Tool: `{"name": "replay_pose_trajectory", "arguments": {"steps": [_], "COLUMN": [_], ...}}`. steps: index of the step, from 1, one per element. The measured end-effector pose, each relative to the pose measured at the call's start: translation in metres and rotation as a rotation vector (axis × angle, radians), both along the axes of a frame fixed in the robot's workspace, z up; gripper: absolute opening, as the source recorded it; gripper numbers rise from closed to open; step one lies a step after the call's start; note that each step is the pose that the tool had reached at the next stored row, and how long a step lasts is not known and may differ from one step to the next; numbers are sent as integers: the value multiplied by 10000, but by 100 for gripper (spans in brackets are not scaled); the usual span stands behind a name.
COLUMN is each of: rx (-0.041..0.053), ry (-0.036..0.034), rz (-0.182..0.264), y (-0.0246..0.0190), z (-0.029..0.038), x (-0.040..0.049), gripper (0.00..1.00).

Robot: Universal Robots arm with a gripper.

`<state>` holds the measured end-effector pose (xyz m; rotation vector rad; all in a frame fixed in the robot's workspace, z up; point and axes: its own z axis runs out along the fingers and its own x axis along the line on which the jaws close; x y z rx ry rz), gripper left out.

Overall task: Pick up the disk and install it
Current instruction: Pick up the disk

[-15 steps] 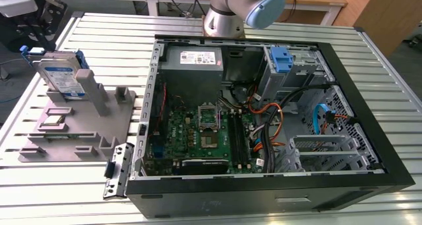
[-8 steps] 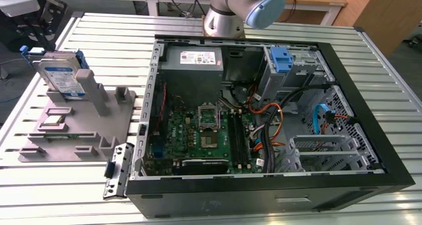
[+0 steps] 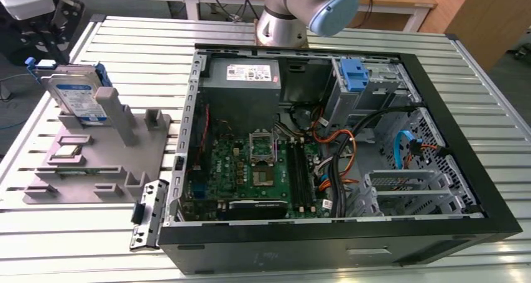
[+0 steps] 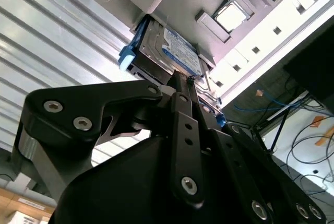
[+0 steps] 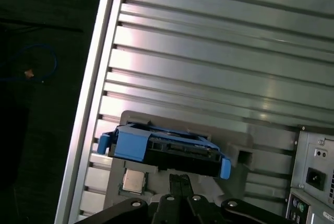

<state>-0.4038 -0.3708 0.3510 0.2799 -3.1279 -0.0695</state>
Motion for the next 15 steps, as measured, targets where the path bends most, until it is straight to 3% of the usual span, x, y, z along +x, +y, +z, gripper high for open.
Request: {"name": "replay_pose_trajectory", "arguments": {"steps": [15], "rx": [-1], "ry": [1], "rz": [2655], "y": [0], "z": [-1], "x": [0], "gripper": [11]}}
